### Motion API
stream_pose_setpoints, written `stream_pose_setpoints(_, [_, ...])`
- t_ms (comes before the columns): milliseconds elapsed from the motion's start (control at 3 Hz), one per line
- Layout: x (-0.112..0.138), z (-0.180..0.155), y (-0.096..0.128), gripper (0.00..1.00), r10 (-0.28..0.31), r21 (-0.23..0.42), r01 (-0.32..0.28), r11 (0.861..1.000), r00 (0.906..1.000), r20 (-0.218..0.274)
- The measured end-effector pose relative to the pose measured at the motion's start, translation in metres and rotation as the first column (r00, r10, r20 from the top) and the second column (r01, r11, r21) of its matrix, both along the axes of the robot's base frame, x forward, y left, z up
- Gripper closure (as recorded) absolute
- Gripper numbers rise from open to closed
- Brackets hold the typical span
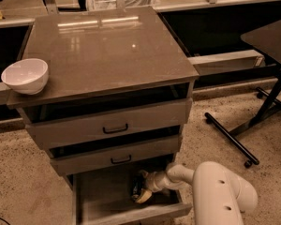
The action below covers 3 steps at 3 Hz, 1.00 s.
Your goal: Pick pepsi can from bottom drawer and place on counter
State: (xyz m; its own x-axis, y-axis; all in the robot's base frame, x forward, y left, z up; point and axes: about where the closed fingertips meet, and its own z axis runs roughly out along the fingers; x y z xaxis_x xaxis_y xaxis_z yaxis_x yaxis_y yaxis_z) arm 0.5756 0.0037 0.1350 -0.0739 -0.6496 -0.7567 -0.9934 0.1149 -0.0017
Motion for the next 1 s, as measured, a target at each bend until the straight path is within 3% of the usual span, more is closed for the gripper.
stream_pose_setpoints(1000, [0.0, 0.0002, 0.0005, 0.38, 0.007, 0.006, -0.007, 1.0, 1.0, -0.001])
